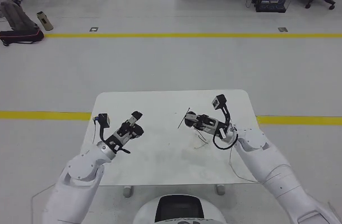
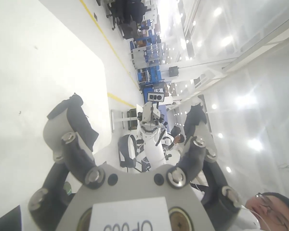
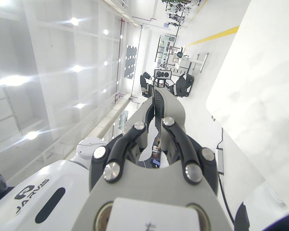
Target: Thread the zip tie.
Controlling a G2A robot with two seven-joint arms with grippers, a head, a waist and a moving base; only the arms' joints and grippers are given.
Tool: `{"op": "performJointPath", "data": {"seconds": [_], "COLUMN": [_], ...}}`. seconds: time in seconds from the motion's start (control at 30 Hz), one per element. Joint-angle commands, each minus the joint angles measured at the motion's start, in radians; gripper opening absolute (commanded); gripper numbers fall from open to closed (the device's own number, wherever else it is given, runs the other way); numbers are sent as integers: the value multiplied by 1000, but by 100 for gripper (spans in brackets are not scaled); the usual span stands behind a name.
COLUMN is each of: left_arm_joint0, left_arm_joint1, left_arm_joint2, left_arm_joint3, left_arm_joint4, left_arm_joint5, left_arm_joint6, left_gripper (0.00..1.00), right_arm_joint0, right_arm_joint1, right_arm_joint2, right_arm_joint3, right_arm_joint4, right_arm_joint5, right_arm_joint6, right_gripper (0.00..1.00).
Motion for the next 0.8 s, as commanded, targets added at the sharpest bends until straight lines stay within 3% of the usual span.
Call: {"op": "performJointPath", "data": {"seconds": [0.0, 0.17, 0.43, 0.77], "left_arm_joint0": [-3, -15, -66, -66], "left_arm_joint1": [-1, -8, -20, -20], "left_arm_joint2": [14, 71, 166, 166], "left_arm_joint3": [-5, -14, 1, 1], "left_arm_joint4": [-8, -50, -59, -59], "left_arm_joint5": [-2, 4, 5, 5], "left_arm_joint6": [-1, 3, 35, 35], "left_gripper": [100, 100, 100, 100], "right_arm_joint0": [-14, -46, -86, -86], "right_arm_joint1": [-4, -25, -70, -72], "right_arm_joint2": [-10, -17, -1, 5], "right_arm_joint3": [-16, -47, -49, -50], "right_arm_joint4": [11, 47, 24, -9], "right_arm_joint5": [0, 0, 0, 0], "right_arm_joint6": [-24, -101, -169, -194], "right_gripper": [0, 0, 0, 0]}}
